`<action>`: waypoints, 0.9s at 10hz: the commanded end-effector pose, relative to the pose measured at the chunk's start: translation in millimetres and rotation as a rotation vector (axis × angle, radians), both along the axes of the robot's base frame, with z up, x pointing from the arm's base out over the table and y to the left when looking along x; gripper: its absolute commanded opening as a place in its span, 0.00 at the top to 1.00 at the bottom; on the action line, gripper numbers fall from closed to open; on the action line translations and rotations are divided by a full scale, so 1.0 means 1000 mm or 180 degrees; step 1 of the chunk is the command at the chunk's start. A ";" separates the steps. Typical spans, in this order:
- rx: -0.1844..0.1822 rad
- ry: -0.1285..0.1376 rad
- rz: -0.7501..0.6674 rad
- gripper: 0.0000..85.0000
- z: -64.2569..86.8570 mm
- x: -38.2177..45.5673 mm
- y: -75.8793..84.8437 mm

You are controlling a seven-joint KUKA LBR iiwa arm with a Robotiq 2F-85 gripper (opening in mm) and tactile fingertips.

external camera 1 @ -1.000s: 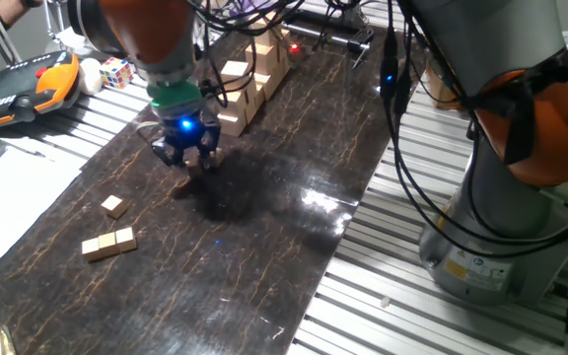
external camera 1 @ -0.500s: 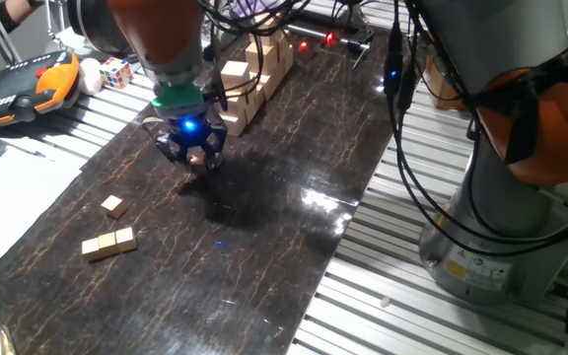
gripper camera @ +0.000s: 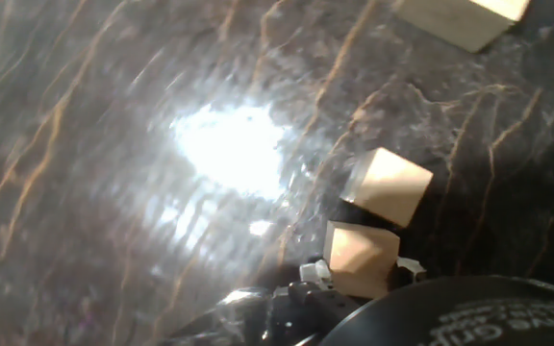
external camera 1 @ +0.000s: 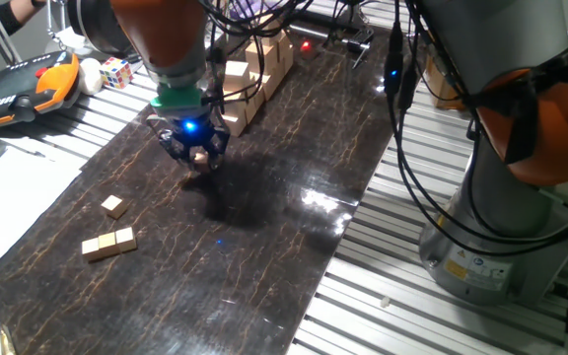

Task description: Stack the blocks into a pyramid shape

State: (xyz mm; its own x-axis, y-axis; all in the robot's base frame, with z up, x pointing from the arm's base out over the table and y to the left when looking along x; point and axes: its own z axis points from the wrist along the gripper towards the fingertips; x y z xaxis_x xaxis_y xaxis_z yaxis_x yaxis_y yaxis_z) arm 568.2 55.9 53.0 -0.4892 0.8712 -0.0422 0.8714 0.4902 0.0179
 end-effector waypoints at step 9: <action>0.0066 -0.0021 -0.1137 0.54 -0.013 0.0017 -0.004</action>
